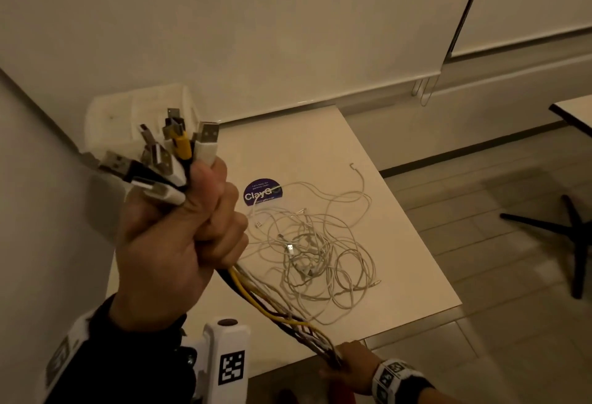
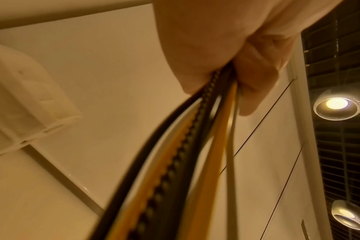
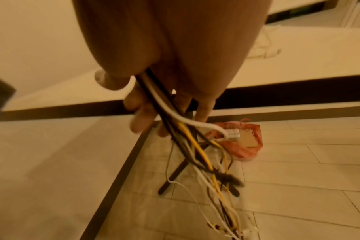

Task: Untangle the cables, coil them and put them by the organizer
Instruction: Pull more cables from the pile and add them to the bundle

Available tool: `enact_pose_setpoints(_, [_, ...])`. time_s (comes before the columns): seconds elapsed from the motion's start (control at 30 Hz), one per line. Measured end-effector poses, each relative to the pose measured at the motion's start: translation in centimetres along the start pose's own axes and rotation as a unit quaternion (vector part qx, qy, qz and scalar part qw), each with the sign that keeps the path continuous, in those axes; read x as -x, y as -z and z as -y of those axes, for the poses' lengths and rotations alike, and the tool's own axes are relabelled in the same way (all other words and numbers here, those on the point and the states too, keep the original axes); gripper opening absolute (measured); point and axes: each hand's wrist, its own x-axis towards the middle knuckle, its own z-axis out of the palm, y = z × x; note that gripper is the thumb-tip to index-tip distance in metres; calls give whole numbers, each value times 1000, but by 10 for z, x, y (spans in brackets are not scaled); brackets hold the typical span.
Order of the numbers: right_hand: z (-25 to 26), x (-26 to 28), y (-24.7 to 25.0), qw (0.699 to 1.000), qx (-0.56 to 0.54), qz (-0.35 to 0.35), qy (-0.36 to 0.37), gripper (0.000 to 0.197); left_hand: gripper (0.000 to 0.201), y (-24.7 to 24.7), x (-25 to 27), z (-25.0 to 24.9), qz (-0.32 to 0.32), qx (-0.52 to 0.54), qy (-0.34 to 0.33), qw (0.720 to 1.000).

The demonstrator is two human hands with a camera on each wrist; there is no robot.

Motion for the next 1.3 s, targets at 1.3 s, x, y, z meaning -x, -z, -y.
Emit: enact_pose_setpoints(1.3, [138, 75, 234, 751, -505, -280, 320, 9, 42, 19, -58, 62, -232, -109, 3, 967])
